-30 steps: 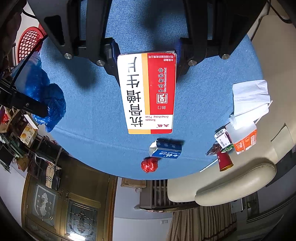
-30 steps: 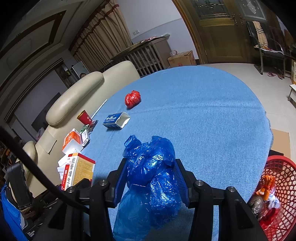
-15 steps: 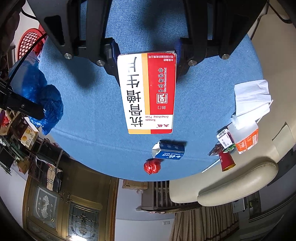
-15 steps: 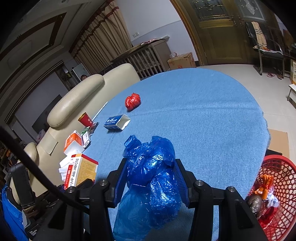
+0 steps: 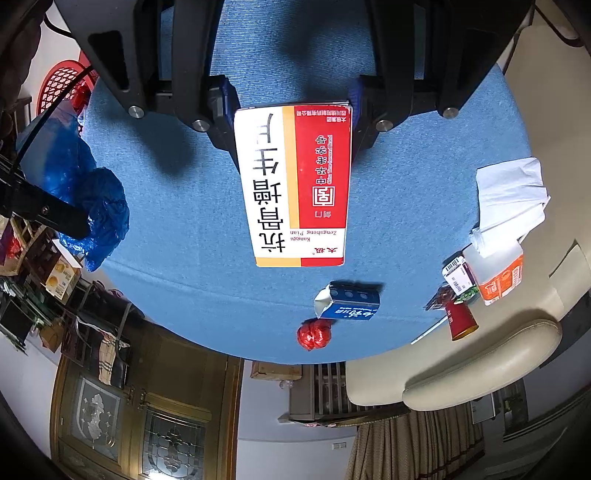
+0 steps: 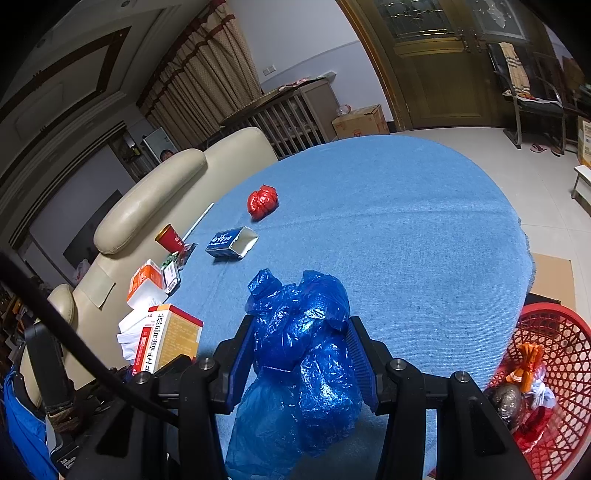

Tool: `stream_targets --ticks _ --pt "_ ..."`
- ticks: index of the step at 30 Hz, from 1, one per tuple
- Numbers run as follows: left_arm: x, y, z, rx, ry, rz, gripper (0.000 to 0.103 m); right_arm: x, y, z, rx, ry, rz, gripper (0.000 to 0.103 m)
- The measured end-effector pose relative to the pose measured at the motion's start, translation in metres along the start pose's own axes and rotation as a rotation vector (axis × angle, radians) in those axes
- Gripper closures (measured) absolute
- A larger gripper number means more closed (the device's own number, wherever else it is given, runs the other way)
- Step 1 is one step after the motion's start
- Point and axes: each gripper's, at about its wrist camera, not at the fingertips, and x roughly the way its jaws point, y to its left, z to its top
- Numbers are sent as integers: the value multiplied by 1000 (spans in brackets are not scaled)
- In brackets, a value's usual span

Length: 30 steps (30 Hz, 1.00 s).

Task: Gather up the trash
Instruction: 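Hold the blue bag and medicine box and carry them toward the red basket, then open both tools over the red basket to drop the bag and box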

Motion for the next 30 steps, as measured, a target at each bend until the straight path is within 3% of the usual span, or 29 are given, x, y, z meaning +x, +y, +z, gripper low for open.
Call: stream_targets --ticks 21,30 --pt "4 -40 4 77 13 -57 55 -23 -21 -5 43 -40 -27 51" --pt "4 -82 4 145 22 -135 55 -52 -52 -6 77 -75 -76 51"
